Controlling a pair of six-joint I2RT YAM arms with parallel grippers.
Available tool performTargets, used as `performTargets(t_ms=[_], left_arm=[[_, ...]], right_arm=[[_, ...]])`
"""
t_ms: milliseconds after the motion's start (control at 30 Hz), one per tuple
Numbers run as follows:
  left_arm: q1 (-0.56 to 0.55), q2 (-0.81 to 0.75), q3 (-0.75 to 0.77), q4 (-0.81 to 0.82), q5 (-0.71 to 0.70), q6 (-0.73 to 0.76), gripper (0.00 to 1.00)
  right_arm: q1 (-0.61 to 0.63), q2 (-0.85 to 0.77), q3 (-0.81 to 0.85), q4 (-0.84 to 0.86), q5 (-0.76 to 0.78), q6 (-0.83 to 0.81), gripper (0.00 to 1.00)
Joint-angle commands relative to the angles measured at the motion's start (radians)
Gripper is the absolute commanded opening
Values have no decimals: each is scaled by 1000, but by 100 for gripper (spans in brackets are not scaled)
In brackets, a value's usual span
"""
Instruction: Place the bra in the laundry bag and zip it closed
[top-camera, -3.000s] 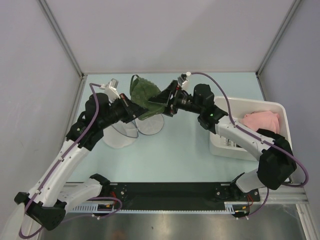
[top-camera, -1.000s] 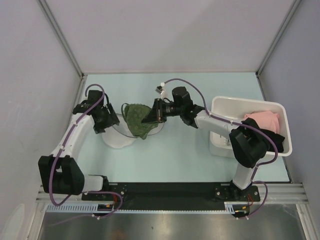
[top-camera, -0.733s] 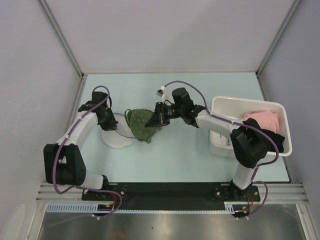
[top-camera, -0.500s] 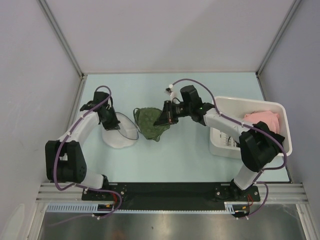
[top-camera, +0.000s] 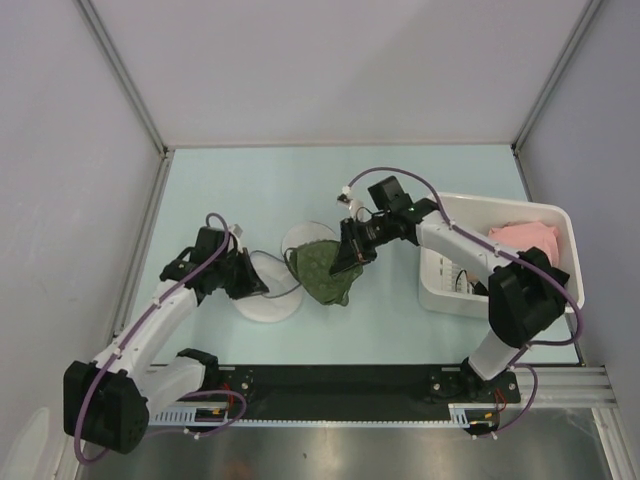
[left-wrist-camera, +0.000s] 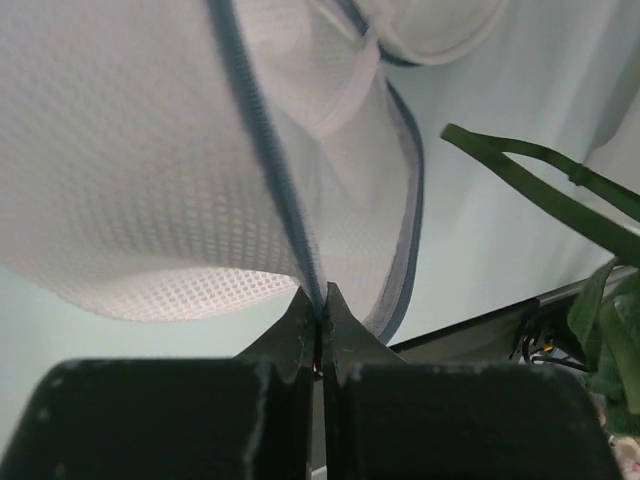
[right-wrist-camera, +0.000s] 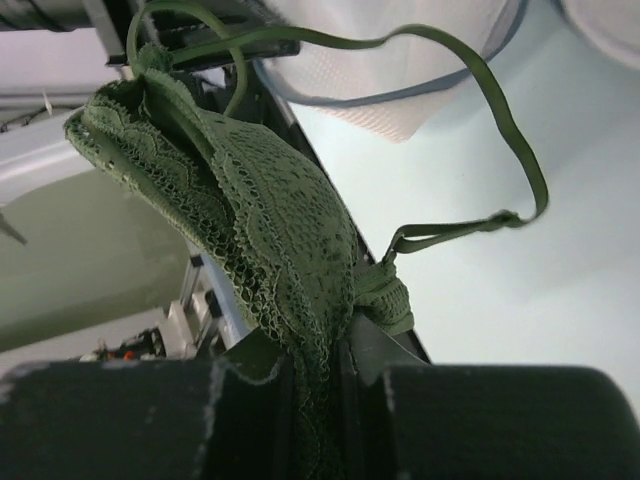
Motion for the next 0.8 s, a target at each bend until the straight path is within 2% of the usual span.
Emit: performTargets(t_ms=[0,200,267,400,467,500,633,767], left_arm=[[0,-37,-53,18,11,-32,0],[0,-128,-84,12,-22,-32,0],[0,-146,-95,7,-25,-34,0],[0,-188,-129,6,-31,-43,0],[0,-195,-130,5,-34,-41,0],[0,-197,-126,7,-37,-41,0],[0,-203,-116,7,-49,-38,0],[-1,-201,-115,7,-46,-35,0]], right_arm=[[69,90,153,-173,-54,-58,0],[153,263,292,-243,-61,59,0],[157,294,299,-186,-85,120,0],[161,356,303,10,-171,354,0],[164,383,323,57,-180,396,0],[164,419,336,46,-173,392,0],[169,549,457,-223,-122,262,0],[170,656,581,-281,-87,275,0]])
